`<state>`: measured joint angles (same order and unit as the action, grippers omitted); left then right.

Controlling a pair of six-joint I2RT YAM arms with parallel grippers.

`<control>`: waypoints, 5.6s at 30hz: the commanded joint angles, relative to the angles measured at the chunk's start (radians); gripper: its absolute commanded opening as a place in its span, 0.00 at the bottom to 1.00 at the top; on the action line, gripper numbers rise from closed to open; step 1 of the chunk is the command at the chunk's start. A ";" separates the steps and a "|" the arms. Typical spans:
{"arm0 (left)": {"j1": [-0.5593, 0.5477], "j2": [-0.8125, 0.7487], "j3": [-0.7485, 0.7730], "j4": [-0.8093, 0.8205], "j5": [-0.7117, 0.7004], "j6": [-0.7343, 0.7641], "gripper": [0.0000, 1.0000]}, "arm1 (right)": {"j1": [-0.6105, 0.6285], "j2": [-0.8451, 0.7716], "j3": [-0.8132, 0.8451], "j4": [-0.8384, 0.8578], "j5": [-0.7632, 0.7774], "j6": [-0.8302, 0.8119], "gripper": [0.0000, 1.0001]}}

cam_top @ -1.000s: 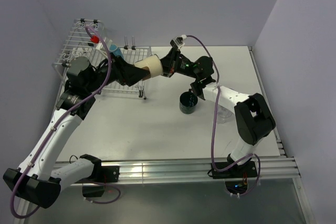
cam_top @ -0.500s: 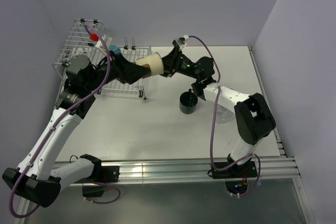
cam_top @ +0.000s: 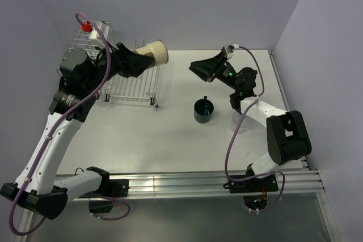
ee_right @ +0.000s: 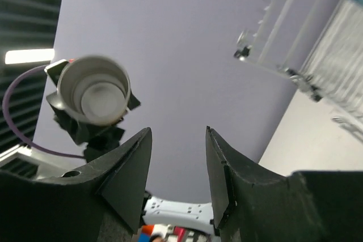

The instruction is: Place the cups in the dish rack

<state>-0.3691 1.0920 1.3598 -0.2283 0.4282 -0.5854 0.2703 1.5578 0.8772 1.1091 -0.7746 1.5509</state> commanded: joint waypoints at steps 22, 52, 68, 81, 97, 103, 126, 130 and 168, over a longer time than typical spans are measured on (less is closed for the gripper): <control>0.012 1.051 1.044 -0.530 -0.865 0.265 0.00 | 0.158 -0.398 0.233 -1.267 0.557 -0.989 0.52; 0.015 1.293 1.021 -0.485 -0.913 0.308 0.02 | 0.196 -0.374 0.146 -1.249 0.571 -1.000 0.52; 0.022 1.330 1.015 -0.480 -0.913 0.317 0.14 | 0.202 -0.343 0.128 -1.229 0.572 -0.993 0.52; 0.035 1.347 0.992 -0.454 -0.916 0.318 0.53 | 0.210 -0.314 0.129 -1.224 0.577 -0.994 0.52; 0.041 1.358 0.990 -0.416 -0.895 0.323 0.71 | 0.214 -0.285 0.138 -1.224 0.589 -1.003 0.52; 0.048 1.353 1.004 -0.428 -0.867 0.332 0.71 | 0.216 -0.281 0.138 -1.224 0.591 -1.006 0.52; 0.052 1.349 0.972 -0.358 -0.803 0.349 0.84 | 0.221 -0.258 0.169 -1.244 0.601 -1.028 0.52; 0.052 1.339 0.961 -0.344 -0.804 0.349 0.85 | 0.222 -0.258 0.167 -1.246 0.606 -1.029 0.52; -0.027 0.823 0.708 -0.368 -0.753 0.196 0.83 | 0.273 -0.404 0.057 -1.470 0.899 -1.083 0.51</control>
<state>-0.3782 2.0754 2.0880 -0.5892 -0.3489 -0.3038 0.5343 1.1797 0.9604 -0.3305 0.0677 0.4908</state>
